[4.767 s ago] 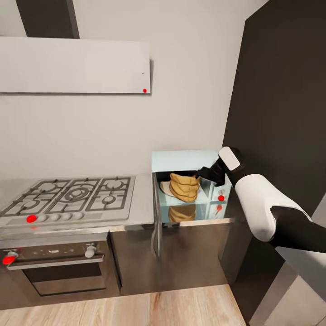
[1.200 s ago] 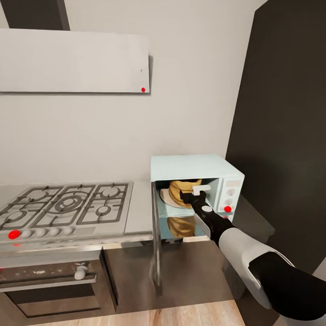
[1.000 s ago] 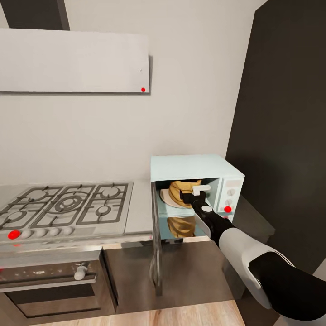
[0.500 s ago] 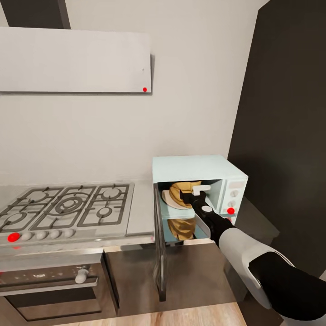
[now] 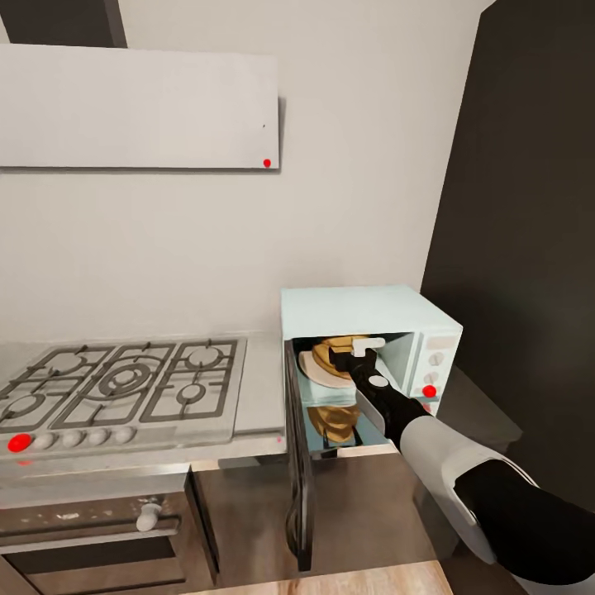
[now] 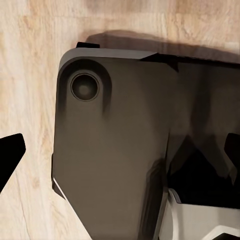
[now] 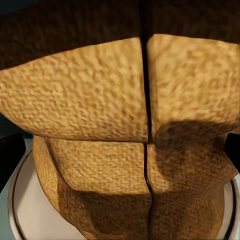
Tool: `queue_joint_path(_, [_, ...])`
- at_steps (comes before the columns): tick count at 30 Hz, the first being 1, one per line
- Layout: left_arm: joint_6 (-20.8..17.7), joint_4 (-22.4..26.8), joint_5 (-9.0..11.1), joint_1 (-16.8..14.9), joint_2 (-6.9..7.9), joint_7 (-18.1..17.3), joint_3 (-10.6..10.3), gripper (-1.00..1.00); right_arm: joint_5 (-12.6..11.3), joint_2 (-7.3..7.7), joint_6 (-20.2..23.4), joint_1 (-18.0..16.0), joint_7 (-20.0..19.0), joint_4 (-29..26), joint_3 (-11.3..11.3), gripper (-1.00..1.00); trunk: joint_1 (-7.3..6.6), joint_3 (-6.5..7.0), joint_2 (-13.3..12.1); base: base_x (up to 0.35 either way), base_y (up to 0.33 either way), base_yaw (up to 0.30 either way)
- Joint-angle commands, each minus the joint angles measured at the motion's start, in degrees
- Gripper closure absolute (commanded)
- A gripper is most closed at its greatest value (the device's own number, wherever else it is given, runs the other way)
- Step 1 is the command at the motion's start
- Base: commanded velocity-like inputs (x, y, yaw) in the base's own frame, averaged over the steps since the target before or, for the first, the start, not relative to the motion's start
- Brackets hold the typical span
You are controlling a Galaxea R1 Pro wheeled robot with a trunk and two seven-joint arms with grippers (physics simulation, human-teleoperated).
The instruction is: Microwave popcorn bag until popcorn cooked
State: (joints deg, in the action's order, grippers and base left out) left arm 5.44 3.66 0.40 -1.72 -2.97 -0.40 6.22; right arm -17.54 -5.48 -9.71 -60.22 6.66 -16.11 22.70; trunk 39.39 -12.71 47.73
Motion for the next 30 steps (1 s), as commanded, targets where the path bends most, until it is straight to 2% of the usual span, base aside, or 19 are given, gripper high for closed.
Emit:
queue_joint_path(1, [0.18, -0.05, 0.04, -0.04, -0.02, -0.04, 0.38, -1.0, -0.48, 0.02, -0.22, -0.08, 0.29, 0.03, 0.59, -1.0, 0.01, -0.08, 0.06, 0.001, 0.001, 0.0])
queue_joint_path(7, [0.24, -0.05, 0.04, -0.04, -0.02, -0.04, 0.45, -1.0, -0.47, -0.05, -0.22, -0.08, 0.29, 0.03, 1.11, -1.0, 0.01, -0.08, 0.06, -0.089, 0.0, 0.0])
queue_joint_path(23, [0.18, -0.05, 0.12, -0.04, -0.02, -0.04, 0.62, -1.0, -0.48, 0.02, -0.22, -0.03, 0.29, -0.22, 1.74, -1.0, 0.01, -0.08, 0.06, -0.339, 0.0, 0.0])
queue_joint_path(30, [0.18, -0.05, 0.13, -0.06, -0.02, -0.04, 0.73, -1.0, -0.55, 0.66, -0.01, 0.53, -1.56, -3.7, 1.73, -1.0, 0.01, -0.08, 0.06, -0.344, 0.0, 0.0])
